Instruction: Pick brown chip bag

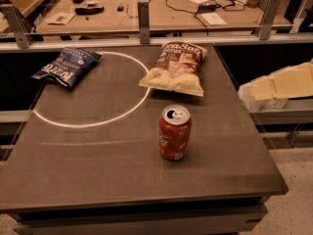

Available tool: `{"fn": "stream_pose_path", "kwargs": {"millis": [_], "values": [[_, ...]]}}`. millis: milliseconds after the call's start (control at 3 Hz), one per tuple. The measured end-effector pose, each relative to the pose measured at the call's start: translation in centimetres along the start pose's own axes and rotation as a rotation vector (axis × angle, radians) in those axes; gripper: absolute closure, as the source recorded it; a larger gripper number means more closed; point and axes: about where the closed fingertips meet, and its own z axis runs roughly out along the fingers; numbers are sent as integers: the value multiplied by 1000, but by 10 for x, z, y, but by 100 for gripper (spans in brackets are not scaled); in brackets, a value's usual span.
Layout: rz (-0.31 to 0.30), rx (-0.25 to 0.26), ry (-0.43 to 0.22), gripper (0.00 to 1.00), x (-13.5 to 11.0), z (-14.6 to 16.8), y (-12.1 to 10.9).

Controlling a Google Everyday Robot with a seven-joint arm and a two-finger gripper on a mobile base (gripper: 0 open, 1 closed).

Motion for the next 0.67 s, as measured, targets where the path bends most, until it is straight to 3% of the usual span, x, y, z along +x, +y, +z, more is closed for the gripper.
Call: {"fn": "stream_pose_path", "kwargs": {"millis": [333,667], "values": [[71,8,-21,0,-1,0,-1],[32,-89,8,0,-2,-3,71]]}}
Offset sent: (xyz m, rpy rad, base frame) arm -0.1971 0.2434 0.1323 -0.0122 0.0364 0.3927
